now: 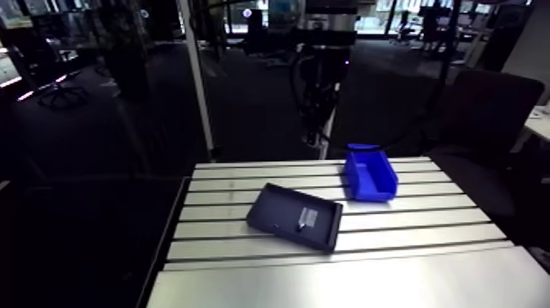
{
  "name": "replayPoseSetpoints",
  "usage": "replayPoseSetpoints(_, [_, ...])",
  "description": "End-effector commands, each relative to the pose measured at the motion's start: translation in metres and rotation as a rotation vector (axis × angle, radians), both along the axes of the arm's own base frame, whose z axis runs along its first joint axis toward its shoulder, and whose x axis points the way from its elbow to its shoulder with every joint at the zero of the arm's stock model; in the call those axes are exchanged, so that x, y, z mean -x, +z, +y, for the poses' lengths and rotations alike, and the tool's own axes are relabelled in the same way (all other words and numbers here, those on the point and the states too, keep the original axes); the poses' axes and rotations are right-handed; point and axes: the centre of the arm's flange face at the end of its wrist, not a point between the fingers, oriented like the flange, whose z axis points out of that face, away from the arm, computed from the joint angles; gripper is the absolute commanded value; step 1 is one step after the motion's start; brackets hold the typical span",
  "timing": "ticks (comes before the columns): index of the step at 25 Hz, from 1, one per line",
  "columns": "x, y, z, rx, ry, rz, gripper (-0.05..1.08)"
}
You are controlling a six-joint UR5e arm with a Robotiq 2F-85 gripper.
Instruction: Pick up the M10 bolt from the tray and put it into the blue bin.
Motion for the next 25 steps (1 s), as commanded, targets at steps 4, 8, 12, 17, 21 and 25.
replayPoseSetpoints(4, [0.037,0.010,0.092,-0.062,0.477,0.030,1.07])
replayPoseSetpoints(8, [0.050,0.003,0.114,-0.053,0.532,0.028,1.07])
replayPoseSetpoints(12, [0.056,-0.002,0.128,-0.058,0.557,0.048,1.07])
replayPoseSetpoints(17, [0.066,-0.020,0.145,-0.058,0.579,0.055,1.07])
replayPoseSetpoints(21, [0.071,-0.033,0.162,-0.073,0.557,0.074,1.07])
replayPoseSetpoints(25, [0.074,-0.056,0.171,-0.057,0.542,0.053,1.07])
